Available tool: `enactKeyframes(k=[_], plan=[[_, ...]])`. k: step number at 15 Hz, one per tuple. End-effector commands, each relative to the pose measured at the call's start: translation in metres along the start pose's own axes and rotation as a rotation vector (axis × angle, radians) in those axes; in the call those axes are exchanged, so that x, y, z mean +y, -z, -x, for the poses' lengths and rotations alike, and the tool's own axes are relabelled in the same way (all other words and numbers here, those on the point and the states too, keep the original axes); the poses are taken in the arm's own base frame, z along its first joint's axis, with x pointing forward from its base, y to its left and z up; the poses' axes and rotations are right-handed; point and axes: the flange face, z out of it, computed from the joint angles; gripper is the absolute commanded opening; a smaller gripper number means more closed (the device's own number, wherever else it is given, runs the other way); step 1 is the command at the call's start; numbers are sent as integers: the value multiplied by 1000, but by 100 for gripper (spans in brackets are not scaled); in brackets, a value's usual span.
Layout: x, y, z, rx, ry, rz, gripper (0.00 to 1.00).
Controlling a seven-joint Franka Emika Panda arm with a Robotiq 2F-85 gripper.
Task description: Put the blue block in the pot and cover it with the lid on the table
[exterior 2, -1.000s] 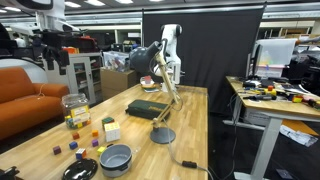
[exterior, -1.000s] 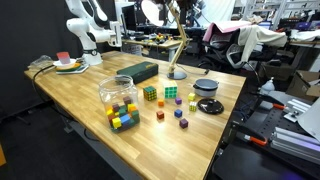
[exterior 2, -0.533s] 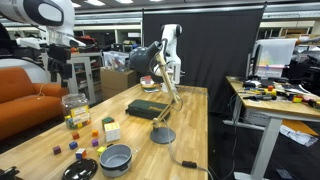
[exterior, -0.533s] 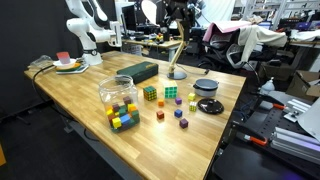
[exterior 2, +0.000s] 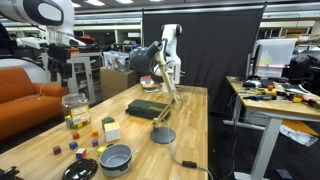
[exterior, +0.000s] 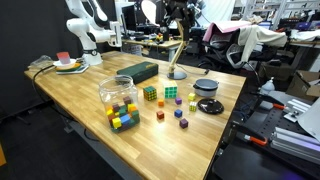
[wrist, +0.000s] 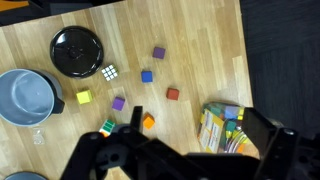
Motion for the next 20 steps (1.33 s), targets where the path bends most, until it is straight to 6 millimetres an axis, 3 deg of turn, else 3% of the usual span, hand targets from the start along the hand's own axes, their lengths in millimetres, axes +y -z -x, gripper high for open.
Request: enactKeyframes(k=[1, 6, 10, 14, 18, 20], plan=[[6, -22, -7, -17, -8, 19, 100], [26, -107, -20, -131, -6, 72, 100], [38, -158, -31, -211, -29, 55, 100], [39, -168, -30, -226, -36, 70, 100], [38, -165, -31, -219, -35, 68, 100], [38, -179, -38, -227, -22, 49, 100]])
